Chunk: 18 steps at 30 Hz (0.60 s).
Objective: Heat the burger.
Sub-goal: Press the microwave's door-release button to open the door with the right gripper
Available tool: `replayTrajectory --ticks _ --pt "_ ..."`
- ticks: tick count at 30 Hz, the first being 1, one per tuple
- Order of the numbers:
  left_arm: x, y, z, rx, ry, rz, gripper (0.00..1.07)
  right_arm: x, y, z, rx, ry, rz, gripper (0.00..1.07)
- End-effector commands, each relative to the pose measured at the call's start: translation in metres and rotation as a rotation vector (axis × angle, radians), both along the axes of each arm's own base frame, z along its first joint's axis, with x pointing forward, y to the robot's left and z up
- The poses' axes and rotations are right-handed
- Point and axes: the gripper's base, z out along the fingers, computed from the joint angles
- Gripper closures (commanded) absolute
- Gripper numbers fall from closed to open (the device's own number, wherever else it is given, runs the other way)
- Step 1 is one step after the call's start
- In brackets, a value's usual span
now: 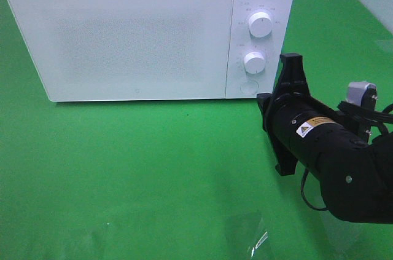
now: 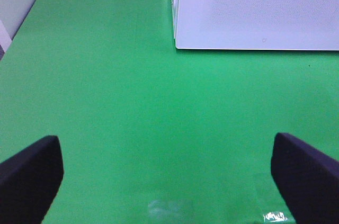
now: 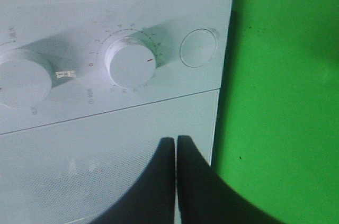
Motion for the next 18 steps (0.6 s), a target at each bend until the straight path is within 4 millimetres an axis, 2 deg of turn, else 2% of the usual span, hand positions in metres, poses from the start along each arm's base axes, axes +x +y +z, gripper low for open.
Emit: replayTrajectory --ticks 1,7,10,18 --pt "0.0 0.0 0.001 -0.007 -0.016 0.005 0.07 0.003 0.003 0.001 0.02 0.005 -0.01 1.07" --pt "0.0 0.0 0.001 -0.007 -0.016 0.005 0.07 0.015 0.011 -0.022 -0.001 0.071 -0.021 1.07" --pt "0.0 0.0 0.001 -0.007 -0.016 0.005 0.07 0.018 0.012 -0.024 -0.002 0.077 -0.014 1.07" --pt "0.0 0.0 0.001 -0.007 -0.016 0.005 0.07 0.047 0.006 -0.027 -0.008 0.075 -0.003 1.07"
